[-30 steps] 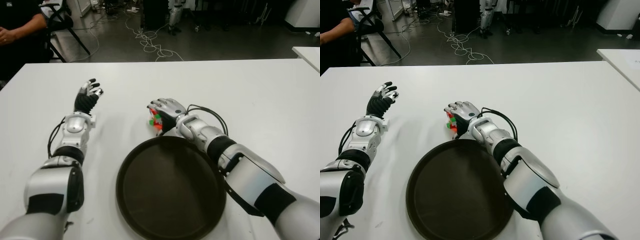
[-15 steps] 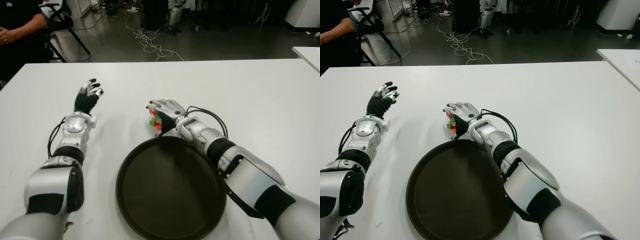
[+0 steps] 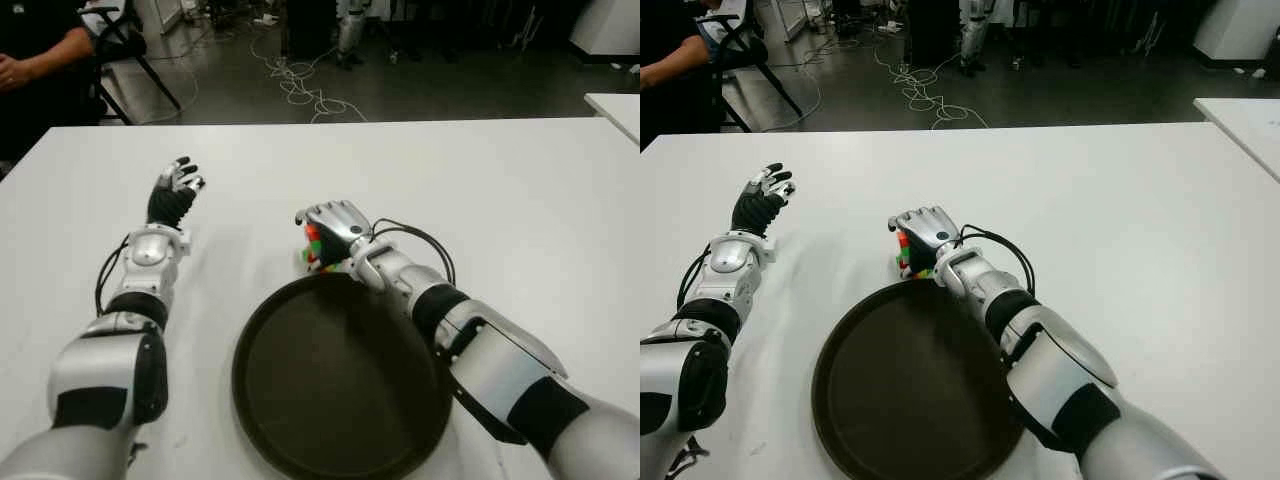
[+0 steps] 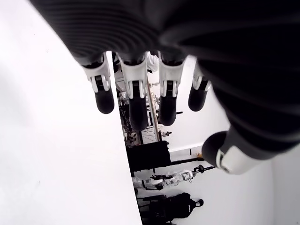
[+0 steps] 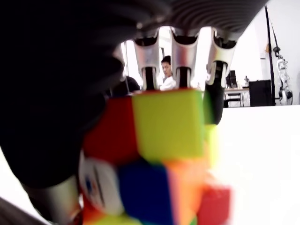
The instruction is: Pick up the Rubik's Cube and put it in the plate
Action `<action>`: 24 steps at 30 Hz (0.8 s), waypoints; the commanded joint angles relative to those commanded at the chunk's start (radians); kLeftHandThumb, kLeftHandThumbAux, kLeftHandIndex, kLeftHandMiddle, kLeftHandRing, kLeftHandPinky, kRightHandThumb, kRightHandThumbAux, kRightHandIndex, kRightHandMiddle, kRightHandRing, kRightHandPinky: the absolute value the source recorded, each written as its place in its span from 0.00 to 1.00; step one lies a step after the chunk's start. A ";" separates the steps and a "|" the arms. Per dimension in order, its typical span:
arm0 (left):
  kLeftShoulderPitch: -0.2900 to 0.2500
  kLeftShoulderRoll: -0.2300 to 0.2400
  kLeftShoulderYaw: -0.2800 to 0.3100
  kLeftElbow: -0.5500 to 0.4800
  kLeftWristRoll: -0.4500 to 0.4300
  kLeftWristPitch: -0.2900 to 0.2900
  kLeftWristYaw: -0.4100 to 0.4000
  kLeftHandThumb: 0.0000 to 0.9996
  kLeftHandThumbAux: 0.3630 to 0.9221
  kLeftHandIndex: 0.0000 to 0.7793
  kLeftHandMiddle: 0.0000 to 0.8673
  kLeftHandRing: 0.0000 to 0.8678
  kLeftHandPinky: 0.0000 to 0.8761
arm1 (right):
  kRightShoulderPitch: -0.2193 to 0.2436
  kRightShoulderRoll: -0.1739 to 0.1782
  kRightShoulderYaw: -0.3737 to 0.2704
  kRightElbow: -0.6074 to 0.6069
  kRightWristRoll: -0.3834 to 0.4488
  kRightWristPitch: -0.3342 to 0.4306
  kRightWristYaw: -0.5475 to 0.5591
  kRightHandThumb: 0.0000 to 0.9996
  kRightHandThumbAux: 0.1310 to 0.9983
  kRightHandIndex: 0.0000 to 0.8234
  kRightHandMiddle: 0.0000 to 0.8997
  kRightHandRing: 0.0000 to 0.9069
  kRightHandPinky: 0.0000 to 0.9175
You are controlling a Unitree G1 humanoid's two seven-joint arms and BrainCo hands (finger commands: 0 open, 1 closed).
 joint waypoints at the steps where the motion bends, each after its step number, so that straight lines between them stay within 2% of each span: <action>1: 0.000 0.000 0.000 0.000 0.000 0.000 0.000 0.14 0.38 0.09 0.18 0.15 0.11 | 0.000 0.000 0.000 0.001 0.000 -0.001 -0.001 0.00 0.76 0.40 0.48 0.49 0.47; 8: 0.001 0.001 0.000 0.000 0.001 -0.003 0.002 0.15 0.41 0.11 0.20 0.17 0.12 | 0.000 0.001 0.001 0.004 -0.004 -0.003 -0.008 0.00 0.77 0.44 0.49 0.51 0.48; 18: 0.002 0.002 -0.002 -0.001 0.004 -0.004 0.007 0.15 0.41 0.10 0.18 0.15 0.12 | -0.002 0.001 0.002 0.007 -0.004 -0.001 0.006 0.00 0.71 0.35 0.43 0.47 0.44; 24: 0.001 0.003 -0.001 0.000 0.003 0.001 0.009 0.15 0.42 0.11 0.19 0.17 0.12 | -0.003 0.001 0.001 0.008 -0.002 -0.002 0.011 0.00 0.70 0.35 0.40 0.46 0.44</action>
